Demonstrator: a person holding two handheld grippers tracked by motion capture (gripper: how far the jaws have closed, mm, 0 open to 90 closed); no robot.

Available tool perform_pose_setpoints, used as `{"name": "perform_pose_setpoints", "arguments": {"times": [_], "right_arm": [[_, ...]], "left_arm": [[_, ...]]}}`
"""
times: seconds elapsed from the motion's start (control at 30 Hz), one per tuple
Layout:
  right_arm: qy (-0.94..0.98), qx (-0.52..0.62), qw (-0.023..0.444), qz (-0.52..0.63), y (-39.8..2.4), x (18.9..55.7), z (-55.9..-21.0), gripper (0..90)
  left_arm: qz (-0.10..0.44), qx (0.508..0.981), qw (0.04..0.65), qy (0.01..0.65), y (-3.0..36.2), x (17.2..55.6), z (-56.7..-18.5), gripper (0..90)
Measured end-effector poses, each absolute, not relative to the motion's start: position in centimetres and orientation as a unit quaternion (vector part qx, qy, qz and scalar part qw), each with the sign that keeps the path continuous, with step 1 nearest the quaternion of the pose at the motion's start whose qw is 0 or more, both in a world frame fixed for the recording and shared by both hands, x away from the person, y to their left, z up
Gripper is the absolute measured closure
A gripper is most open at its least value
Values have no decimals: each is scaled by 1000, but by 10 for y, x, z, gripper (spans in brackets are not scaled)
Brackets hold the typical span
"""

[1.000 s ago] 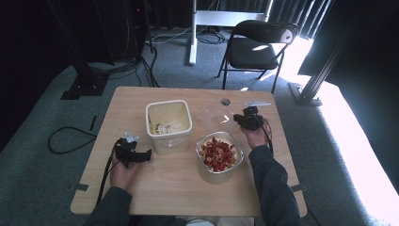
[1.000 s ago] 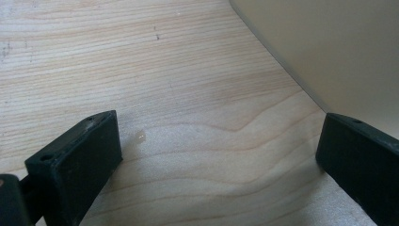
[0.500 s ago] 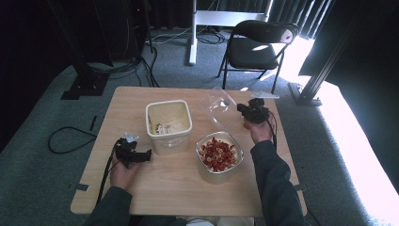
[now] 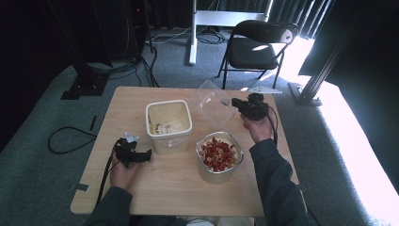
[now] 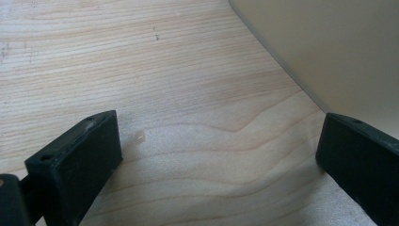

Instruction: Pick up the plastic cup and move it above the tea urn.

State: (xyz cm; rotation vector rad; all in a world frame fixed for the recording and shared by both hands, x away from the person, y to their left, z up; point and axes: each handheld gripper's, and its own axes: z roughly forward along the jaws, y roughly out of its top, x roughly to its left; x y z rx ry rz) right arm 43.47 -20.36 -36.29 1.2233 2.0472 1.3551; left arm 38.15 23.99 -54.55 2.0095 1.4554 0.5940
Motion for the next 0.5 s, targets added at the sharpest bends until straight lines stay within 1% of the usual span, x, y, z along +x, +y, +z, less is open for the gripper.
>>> {"name": "perform_pose_setpoints", "arguments": {"times": [0.17,0.27,0.5], "right_arm": [[737,414,196,497,-194,425,-348,873],[740,399,179,511,-187,420,-341,873],[749,371,133,533,-166,416,-338,872]], "left_arm": [[222,754,291,546,240,381,-545,12],[222,754,291,546,240,381,-545,12],[223,754,291,546,240,381,-545,12]]}}
